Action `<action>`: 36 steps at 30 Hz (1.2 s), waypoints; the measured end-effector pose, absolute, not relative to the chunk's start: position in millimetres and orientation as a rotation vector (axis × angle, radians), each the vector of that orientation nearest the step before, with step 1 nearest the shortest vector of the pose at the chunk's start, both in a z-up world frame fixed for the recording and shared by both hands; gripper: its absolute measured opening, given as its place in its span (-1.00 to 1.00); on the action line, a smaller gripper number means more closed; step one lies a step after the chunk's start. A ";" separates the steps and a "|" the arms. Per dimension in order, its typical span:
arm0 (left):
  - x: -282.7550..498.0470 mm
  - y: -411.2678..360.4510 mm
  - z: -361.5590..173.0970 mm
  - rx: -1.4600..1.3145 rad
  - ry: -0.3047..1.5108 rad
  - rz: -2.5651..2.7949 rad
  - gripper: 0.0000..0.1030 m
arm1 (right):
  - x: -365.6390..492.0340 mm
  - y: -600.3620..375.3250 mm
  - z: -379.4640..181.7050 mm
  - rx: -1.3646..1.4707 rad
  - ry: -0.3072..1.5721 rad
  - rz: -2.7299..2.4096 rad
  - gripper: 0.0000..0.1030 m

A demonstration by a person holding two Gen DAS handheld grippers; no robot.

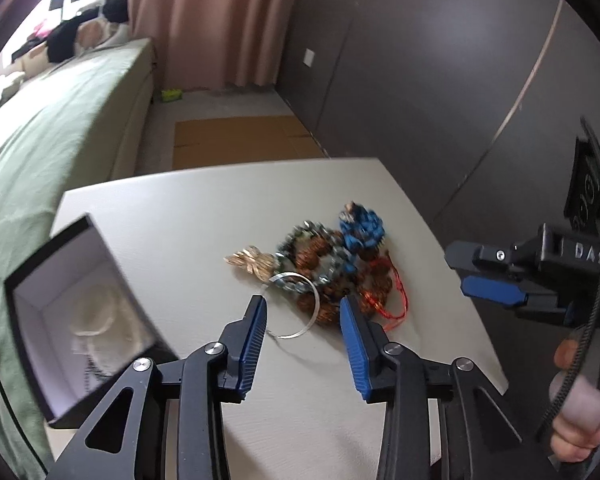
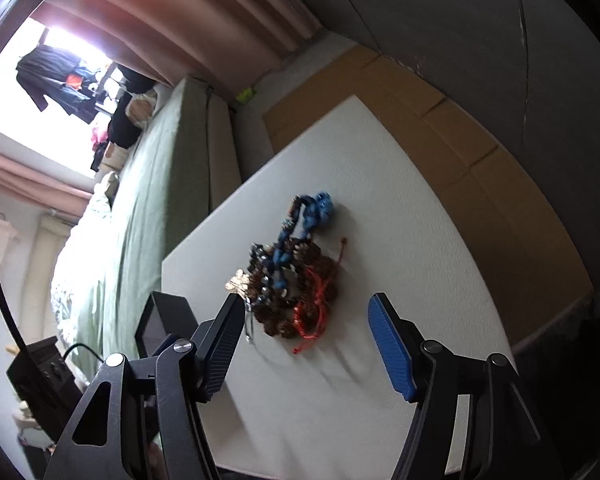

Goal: Organize jewelry
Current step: 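Move the left tool to the silver hoop earring while the right tool grasps the red string bracelet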

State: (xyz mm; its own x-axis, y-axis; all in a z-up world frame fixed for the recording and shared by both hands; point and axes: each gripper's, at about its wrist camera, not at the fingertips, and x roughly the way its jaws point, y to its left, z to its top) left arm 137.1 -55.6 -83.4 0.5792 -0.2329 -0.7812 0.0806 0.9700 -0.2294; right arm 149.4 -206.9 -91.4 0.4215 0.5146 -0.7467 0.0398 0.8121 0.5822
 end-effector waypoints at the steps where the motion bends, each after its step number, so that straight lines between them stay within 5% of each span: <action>1: 138.5 -57.9 -86.0 -0.170 0.943 -0.187 -0.26 | 150.6 -207.8 -94.3 0.582 1.121 0.321 0.25; 10: 152.8 -77.2 -119.0 -0.094 1.011 -0.169 -0.44 | 156.3 -212.4 -107.8 0.613 1.174 0.326 0.21; 15: 153.0 -71.9 -119.2 -0.108 1.002 -0.158 -0.96 | 157.8 -208.5 -113.9 0.619 1.195 0.336 0.08; 23: 141.9 -50.5 -97.9 -0.166 0.942 -0.151 -1.00 | 162.9 -193.3 -132.9 0.614 1.251 0.347 -0.21; 29: 130.7 -30.3 -79.2 -0.243 0.900 -0.154 -1.00 | 163.3 -184.4 -141.6 0.599 1.267 0.344 -0.85; 36: 131.2 -48.1 -90.9 -0.166 0.991 -0.164 -0.98 | 157.8 -189.7 -125.5 0.616 1.178 0.328 -0.89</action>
